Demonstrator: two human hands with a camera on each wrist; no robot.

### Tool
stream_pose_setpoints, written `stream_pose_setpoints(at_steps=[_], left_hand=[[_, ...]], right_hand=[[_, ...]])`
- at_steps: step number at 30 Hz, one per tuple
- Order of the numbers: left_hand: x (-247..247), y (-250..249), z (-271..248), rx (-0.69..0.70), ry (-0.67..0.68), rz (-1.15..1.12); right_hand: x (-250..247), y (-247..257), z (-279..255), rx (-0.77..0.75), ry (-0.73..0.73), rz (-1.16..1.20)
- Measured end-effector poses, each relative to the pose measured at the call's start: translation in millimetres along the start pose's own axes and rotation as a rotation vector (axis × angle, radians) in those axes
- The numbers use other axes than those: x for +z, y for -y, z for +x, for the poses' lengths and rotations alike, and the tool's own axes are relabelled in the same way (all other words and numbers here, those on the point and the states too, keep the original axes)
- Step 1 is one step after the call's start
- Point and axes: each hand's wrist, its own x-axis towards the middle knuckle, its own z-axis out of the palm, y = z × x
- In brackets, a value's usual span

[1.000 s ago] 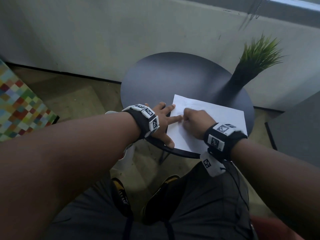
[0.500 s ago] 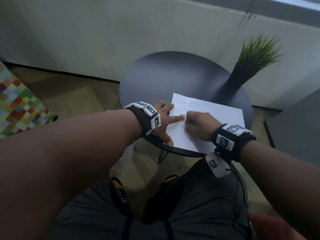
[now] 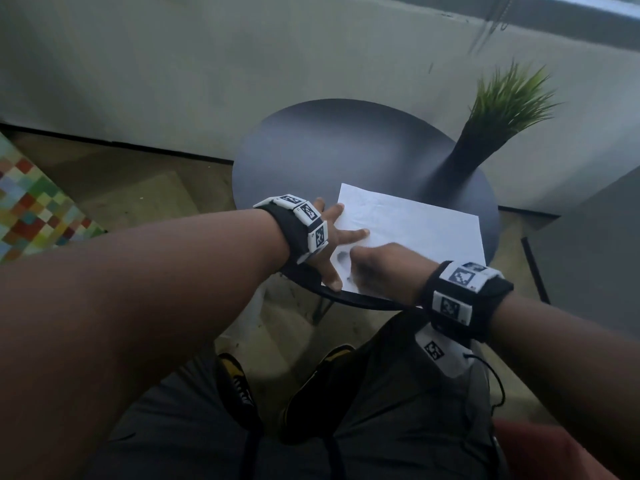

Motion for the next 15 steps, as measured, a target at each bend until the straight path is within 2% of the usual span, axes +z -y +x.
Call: stream_pose_setpoints(at_steps=[4, 6, 8, 9, 10, 13, 14, 15], left_hand=[[-0.5, -1.5, -0.3, -0.007, 0.007, -0.003], [0.1, -0.3, 0.4, 0.0, -0.005, 0.001], [-0.6, 0.7, 0.1, 0.01, 0.0, 0.005], [-0.8, 1.1, -0.4, 0.006, 0.014, 0.004], [-1.1, 0.6, -0.5, 0.003, 0.019, -0.001], [-0.1, 0.0, -0.2, 0.004, -0.004, -0.009], [0.7, 0.2, -0.7, 0.006, -0.009, -0.012], [1.0, 1.0, -1.1, 0.009, -0.01, -0.009]], right_hand=[[-12.8, -28.4, 9.4, 0.236, -0.173, 0.006], [-8.1, -21.2, 7.0, 0.164, -0.167, -0.042], [-5.3, -3.2, 0.8, -0.004, -0.023, -0.031], [-7.4, -2.1, -0.3, -0.042, 0.033, -0.025], [-12.0, -6.7, 0.9, -0.013, 0.043, -0.016], [-17.5, -27.7, 10.1, 0.189, -0.14, -0.049], [-14.0, -24.2, 9.9, 0.196, -0.15, -0.072], [-8.8, -16.8, 10.4, 0.137, -0.114, -0.102]])
